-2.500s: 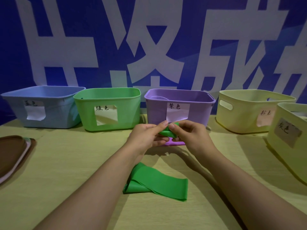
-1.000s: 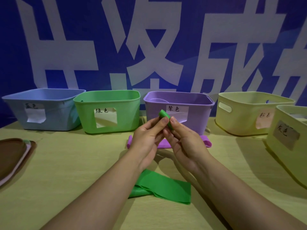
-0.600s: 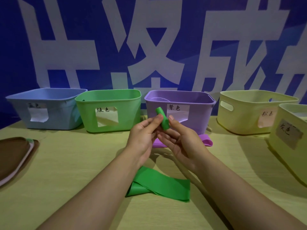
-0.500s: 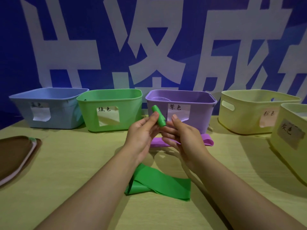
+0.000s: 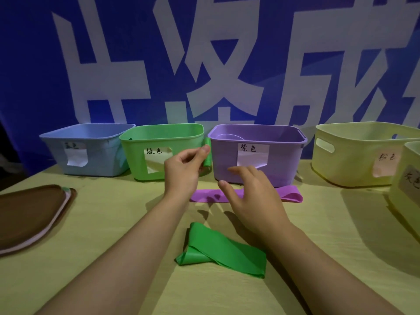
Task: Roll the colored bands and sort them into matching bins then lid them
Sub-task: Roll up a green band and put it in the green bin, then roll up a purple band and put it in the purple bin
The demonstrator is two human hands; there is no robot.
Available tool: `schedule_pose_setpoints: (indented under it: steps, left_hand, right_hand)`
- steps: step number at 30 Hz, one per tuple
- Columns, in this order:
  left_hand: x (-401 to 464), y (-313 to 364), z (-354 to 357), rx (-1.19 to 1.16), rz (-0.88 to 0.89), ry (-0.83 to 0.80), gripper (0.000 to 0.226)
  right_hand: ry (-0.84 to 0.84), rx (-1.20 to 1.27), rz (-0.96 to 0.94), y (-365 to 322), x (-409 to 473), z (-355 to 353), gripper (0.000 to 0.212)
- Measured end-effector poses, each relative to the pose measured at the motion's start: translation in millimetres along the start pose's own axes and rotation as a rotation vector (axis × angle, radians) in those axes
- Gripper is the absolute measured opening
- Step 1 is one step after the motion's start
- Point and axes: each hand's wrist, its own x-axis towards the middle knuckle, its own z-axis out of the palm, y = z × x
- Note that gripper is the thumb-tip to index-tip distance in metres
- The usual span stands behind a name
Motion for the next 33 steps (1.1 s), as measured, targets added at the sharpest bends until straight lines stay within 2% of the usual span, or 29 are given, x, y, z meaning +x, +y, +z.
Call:
schedule_pose_setpoints:
  steps: [5, 13, 26, 29, 33]
  left_hand:
    - [43, 28, -11, 0.308, 0.169, -0.023, 0.025]
    - [122, 45, -33, 0.803, 0.150, -0.105, 0.034]
    - [153, 39, -36, 0.926, 0.133, -0.175, 0.042]
    - [148, 41, -37, 0.901, 0.130, -0.176, 0.047]
    - [130, 47, -36, 0.781, 0.202, -0.120, 0.037]
  right_hand:
    - [-0.029, -0.163, -0.082, -3, 1, 0, 0.055]
    - [-0.033, -0.188, -0.107, -8, 1, 5, 0.053]
    - [-0.049, -0.205, -0.078, 0, 5, 13, 0.049]
    - [-0.054, -0.208, -0.065, 1, 5, 13, 0.048]
    - [-0.072, -0.211, -0.057, 2, 5, 11, 0.049]
